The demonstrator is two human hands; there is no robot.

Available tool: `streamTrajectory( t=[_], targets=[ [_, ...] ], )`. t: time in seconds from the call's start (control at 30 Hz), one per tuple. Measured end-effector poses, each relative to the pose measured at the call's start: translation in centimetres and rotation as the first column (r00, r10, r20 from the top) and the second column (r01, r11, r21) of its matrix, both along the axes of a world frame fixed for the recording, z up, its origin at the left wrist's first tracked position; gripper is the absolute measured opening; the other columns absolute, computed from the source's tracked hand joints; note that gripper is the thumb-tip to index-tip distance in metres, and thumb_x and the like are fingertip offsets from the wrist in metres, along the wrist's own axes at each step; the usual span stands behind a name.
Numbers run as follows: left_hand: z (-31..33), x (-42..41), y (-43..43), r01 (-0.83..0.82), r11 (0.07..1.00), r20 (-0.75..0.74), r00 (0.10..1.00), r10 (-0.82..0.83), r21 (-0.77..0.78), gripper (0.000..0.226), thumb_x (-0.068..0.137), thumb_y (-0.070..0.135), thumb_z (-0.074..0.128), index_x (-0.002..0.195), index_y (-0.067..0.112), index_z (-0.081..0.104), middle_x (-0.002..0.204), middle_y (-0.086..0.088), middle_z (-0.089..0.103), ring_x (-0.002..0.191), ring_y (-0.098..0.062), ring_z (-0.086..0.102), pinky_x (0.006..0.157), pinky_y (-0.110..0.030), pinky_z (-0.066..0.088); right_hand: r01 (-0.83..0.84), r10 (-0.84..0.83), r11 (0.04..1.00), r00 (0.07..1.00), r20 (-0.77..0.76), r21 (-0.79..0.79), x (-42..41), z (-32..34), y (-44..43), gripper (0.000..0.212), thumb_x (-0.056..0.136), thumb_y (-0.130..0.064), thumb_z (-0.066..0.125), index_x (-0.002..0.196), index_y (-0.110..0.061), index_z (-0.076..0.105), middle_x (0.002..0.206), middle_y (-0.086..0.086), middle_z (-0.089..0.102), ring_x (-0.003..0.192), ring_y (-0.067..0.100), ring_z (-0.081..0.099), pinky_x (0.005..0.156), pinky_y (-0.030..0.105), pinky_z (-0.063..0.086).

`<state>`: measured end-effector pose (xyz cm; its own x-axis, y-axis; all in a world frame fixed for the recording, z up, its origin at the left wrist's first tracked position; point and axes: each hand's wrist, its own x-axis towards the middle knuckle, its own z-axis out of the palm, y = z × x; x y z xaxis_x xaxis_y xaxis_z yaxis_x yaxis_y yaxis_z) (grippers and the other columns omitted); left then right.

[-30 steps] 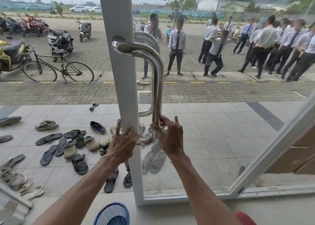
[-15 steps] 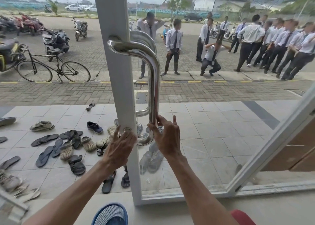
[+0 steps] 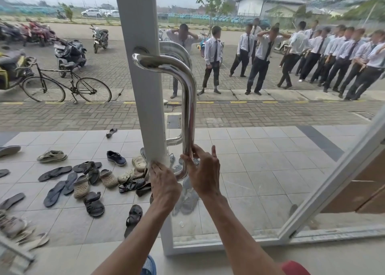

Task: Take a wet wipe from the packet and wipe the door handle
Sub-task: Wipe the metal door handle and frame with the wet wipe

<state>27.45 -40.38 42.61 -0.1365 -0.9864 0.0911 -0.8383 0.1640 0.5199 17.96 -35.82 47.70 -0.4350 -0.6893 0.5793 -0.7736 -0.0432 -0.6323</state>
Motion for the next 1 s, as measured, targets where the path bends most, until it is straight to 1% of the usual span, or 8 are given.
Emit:
streamTrajectory(
  t=[0.1,0.2,0.27,0.33,0.5,0.77,0.9,1.0],
  targets=[
    [0.6,1.2,-1.5,-0.009,0.999,-0.236,0.972,0.019,0.043,0.081,0.069,0.021,0.089,0.128,-0.001,0.038,0.116,-0.019,0.057,0.107,-0.035,0.06,0.086,-0.037,0.053,0.004,-0.004,1.0,1.0,0.002,-0.002,0.0,0.0,0.0,0.028,0.09,-0.04,0.067,0.112,-0.024,0.069,0.092,-0.012,0.076,0.087,0.006,0.071,0.118,0.015,0.0],
    [0.8,3.1,-3.5,-0.061,0.97,-0.38,0.913,0.149,0.233,0.048,0.062,0.024,0.094,0.081,0.004,0.054,0.072,-0.006,0.06,0.068,-0.021,0.056,0.053,-0.027,0.041,0.008,-0.008,1.0,1.0,-0.005,0.005,0.1,0.0,-0.1,0.03,0.09,-0.04,0.066,0.114,-0.023,0.069,0.092,-0.01,0.077,0.085,0.007,0.071,0.11,0.004,-0.006],
    [0.3,4.0,-4.9,-0.023,0.894,-0.613,0.72,0.325,0.447,0.025,0.082,-0.007,0.062,0.062,0.004,0.052,0.058,-0.006,0.052,0.058,-0.021,0.053,0.044,-0.025,0.037,0.006,-0.006,1.0,1.0,-0.004,0.003,0.0,0.1,0.0,0.03,0.089,-0.039,0.067,0.114,-0.022,0.069,0.092,-0.01,0.077,0.085,0.009,0.071,0.107,0.0,-0.006],
    [-1.1,4.8,-5.9,0.15,0.816,-0.785,0.414,0.461,0.558,0.041,0.074,-0.021,0.027,0.049,0.004,0.048,0.047,-0.008,0.049,0.043,-0.017,0.054,0.041,-0.021,0.044,-0.004,0.004,1.0,1.0,-0.001,0.006,0.0,0.1,0.0,0.03,0.09,-0.04,0.066,0.114,-0.023,0.069,0.092,-0.01,0.077,0.085,0.008,0.071,0.109,0.002,-0.006],
    [-2.2,3.6,-5.8,0.438,0.712,-0.782,-0.034,0.623,0.548,0.024,0.048,-0.005,0.031,0.041,0.011,0.048,0.047,-0.006,0.051,0.039,-0.017,0.05,0.039,-0.014,0.038,-0.021,0.021,1.0,1.0,-0.019,0.017,-0.5,0.0,-0.1,0.034,0.091,-0.045,0.063,0.118,-0.025,0.068,0.096,-0.011,0.076,0.09,0.009,0.071,0.117,0.014,-0.001],
    [0.3,4.3,-5.7,0.512,0.671,-0.706,-0.163,0.689,0.537,0.043,0.063,-0.002,0.033,0.095,-0.002,0.061,0.093,-0.017,0.066,0.076,-0.029,0.066,0.079,-0.035,0.055,-0.021,0.021,0.998,1.0,-0.013,0.053,-0.3,0.2,0.0,0.037,0.09,-0.045,0.064,0.121,-0.026,0.067,0.098,-0.012,0.076,0.091,0.008,0.07,0.11,0.002,-0.008],
    [0.7,3.7,-4.6,0.252,0.764,-0.741,-0.199,0.641,0.593,0.03,0.052,-0.003,0.038,0.078,0.005,0.05,0.073,-0.008,0.052,0.046,-0.018,0.054,0.049,-0.022,0.049,-0.014,0.014,0.999,1.0,-0.003,0.051,-0.1,0.1,-0.1,0.034,0.09,-0.045,0.064,0.119,-0.026,0.068,0.096,-0.011,0.076,0.09,0.01,0.07,0.105,-0.002,-0.011],
    [-0.5,2.7,-3.3,0.022,0.843,-0.832,-0.148,0.534,0.538,0.034,0.048,0.0,0.047,0.081,0.003,0.056,0.078,-0.014,0.059,0.066,-0.025,0.059,0.06,-0.03,0.052,-0.004,0.004,0.999,1.0,0.007,0.035,-0.1,-0.1,-0.2,0.033,0.09,-0.043,0.064,0.118,-0.026,0.068,0.094,-0.011,0.076,0.088,0.008,0.07,0.111,0.005,-0.009]
  ],
)
